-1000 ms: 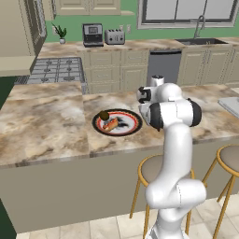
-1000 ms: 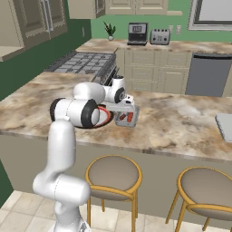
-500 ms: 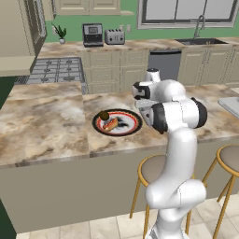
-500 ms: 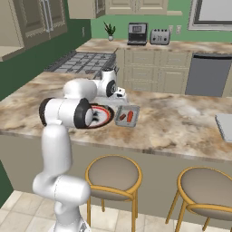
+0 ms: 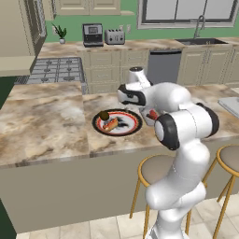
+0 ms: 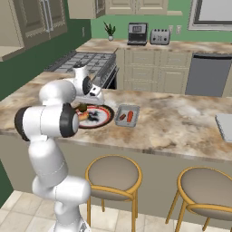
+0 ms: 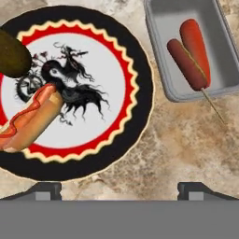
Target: Place one cooked food and one vegetable from the large plate to each tupperware container.
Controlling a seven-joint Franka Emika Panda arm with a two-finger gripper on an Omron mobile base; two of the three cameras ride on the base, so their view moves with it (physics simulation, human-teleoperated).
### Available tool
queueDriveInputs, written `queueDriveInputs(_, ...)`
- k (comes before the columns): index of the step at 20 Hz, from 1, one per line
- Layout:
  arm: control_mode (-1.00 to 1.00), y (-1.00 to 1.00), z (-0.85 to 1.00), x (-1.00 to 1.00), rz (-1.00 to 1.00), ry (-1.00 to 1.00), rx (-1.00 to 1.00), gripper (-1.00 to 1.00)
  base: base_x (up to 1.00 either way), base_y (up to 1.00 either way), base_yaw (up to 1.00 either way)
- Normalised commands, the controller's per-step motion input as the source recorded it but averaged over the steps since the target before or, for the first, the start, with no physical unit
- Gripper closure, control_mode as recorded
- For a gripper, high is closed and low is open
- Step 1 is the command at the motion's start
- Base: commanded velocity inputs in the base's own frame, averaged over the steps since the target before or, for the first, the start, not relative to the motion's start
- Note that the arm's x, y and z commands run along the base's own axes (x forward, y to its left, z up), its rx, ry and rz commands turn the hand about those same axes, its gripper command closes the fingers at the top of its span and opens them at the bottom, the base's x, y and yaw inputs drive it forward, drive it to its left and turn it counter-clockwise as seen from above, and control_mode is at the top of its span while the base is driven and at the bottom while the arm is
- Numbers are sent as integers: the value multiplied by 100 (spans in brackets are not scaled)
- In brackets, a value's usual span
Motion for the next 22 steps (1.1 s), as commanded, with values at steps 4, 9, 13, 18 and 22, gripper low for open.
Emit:
queueDriveInputs(4, -100, 83, 0, -91, -30, 1, 17, -100, 0, 0, 0)
queueDriveInputs(9, -100, 51, -2, 4, -15, 8, 20, -100, 0, 0, 0)
queueDriveInputs(13, -100, 21, -18, 44, 0, 0, 6, -100, 0, 0, 0)
queueDriveInputs(18, -100, 19, -3, 61, 0, 0, -3, -100, 0, 0, 0)
queueDriveInputs(22, -100, 29, -14, 29, 0, 1, -5, -100, 0, 0, 0)
